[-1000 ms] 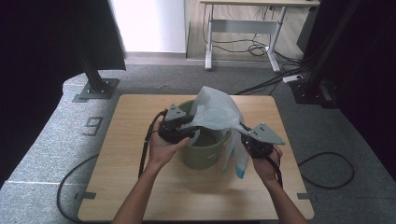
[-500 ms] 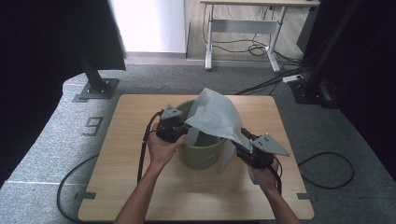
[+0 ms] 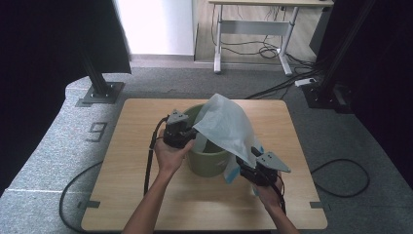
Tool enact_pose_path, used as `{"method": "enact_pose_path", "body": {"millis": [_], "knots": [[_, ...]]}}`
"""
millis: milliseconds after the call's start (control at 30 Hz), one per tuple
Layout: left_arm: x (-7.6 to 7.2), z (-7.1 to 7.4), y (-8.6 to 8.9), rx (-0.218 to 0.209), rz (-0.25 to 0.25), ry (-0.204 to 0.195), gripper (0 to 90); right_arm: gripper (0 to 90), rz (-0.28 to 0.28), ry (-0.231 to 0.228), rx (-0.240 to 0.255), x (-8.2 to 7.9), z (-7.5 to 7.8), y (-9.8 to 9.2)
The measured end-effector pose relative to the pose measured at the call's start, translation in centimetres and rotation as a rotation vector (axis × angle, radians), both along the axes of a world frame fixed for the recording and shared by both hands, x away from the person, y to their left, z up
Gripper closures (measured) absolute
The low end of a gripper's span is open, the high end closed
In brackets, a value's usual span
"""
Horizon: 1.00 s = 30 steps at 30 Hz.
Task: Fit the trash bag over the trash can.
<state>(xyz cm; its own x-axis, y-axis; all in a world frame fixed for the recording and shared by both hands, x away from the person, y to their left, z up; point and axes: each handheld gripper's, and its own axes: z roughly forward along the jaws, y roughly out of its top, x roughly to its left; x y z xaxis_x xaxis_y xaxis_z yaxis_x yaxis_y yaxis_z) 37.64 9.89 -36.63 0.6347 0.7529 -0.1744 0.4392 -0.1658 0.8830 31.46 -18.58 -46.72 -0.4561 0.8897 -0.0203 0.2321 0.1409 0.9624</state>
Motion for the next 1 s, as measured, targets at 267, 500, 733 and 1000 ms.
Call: {"method": "enact_pose_path", "body": {"millis": [267,500,733,1000], "knots": [[-0.1,0.0,0.3,0.011,-0.017,-0.004,89.6,83.4,-0.002,0.033,0.027,2.1,-1.4,-0.7],[0.4,-0.2,1.3,0.025,-0.032,0.004,89.5,88.4,-0.030,-0.091,0.029,1.4,3.0,-2.5],[0.0,-0.3,1.6,0.058,-0.061,-0.036,67.3,88.4,-0.001,-0.190,0.011,0.9,7.3,-2.1],[-1.5,0.9,0.8,0.049,-0.100,-0.112,31.0,88.4,0.036,-0.185,-0.050,1.3,8.1,-0.5]]}}
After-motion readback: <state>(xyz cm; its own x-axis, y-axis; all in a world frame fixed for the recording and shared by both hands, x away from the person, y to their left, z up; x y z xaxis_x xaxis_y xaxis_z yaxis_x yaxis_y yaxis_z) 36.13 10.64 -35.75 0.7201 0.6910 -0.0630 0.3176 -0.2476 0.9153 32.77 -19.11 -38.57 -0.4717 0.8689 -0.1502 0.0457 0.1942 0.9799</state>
